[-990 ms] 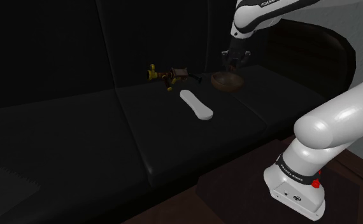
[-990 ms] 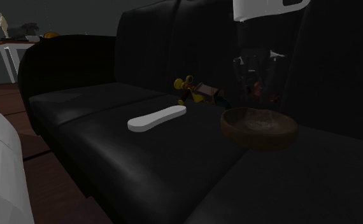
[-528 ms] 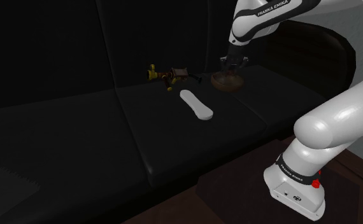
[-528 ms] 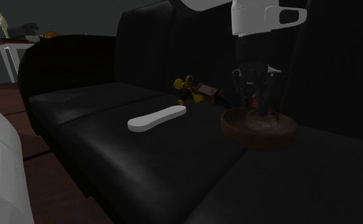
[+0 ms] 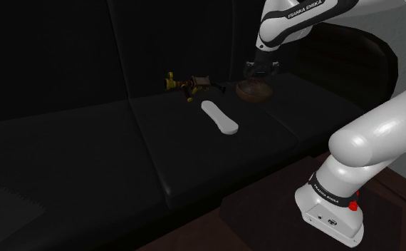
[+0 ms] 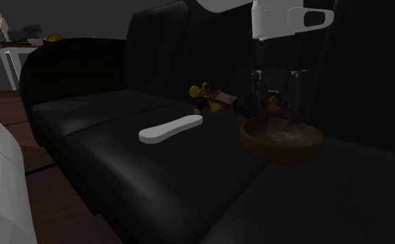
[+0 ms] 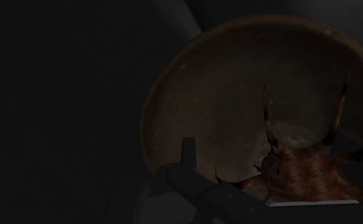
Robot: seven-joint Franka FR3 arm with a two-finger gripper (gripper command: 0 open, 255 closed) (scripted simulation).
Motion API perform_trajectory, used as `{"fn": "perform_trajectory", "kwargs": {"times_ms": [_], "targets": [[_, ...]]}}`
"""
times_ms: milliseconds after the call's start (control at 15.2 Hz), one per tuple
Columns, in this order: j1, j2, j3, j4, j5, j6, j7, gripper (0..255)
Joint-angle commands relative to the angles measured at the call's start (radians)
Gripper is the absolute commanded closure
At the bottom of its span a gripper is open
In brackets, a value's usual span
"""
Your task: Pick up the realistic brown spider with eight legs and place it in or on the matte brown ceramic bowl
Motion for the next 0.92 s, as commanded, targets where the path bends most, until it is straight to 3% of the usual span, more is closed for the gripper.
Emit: {"fn": "perform_trajectory", "kwargs": {"times_ms": [0,132,396,858], "targets": [[0.000,0.000,0.000,0.000,0.000,0.000,0.000,0],[0.000,0.000,0.000,0.000,0.000,0.000,0.000,0],[0.008,-0.049,0.006,0.084,0.014,-0.133,-0.008,0],[0.008,-0.049,0.006,0.084,0.014,-0.133,-0.008,0]]}}
